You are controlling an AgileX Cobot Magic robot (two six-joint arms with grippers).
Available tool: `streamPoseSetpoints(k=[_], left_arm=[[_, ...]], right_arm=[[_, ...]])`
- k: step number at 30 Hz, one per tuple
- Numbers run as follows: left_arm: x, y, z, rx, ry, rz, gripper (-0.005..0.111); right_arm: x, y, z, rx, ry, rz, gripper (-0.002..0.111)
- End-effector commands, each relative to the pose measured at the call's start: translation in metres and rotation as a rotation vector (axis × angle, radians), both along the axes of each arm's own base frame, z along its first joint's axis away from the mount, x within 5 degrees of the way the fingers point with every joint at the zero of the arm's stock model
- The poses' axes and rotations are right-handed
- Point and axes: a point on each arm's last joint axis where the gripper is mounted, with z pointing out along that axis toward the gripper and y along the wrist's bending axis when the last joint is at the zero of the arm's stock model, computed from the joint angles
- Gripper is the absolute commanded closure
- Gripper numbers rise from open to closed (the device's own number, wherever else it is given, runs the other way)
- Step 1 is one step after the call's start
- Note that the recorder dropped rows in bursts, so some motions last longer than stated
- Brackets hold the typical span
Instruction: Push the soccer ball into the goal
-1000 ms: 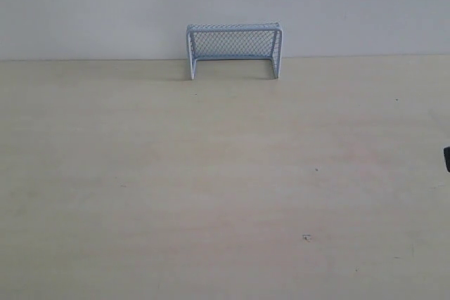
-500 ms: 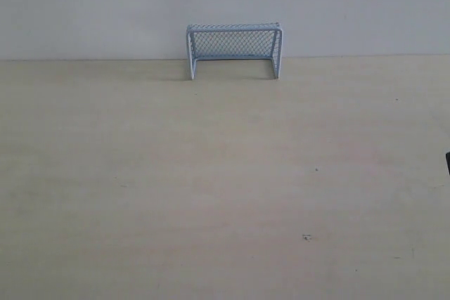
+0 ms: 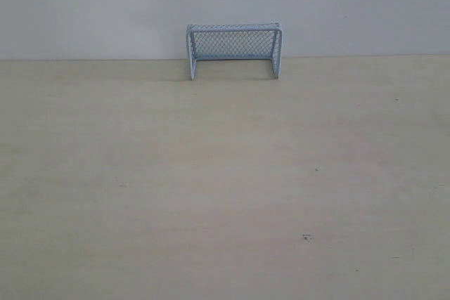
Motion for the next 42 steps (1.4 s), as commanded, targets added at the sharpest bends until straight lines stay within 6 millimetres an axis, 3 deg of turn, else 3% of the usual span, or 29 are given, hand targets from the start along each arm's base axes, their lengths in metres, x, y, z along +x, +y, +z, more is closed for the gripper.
streamPoseSetpoints(k=[1,14,42], left_arm=[[0.000,-0.001,0.003,-0.016,-0.018,-0.006,0.100],[0.000,-0.001,0.003,-0.016,-0.019,-0.006,0.100],[0.000,-0.001,0.003,-0.016,-0.019,-0.006,0.100]], right_arm=[[-0.003,-0.007,0.006,0.045,-0.073,-0.045,0.108],[-0.010,-0.016,-0.028,0.090,-0.185,-0.088,0.108],[-0.026,-0.037,-0.072,0.138,-0.297,-0.339,0.108]])
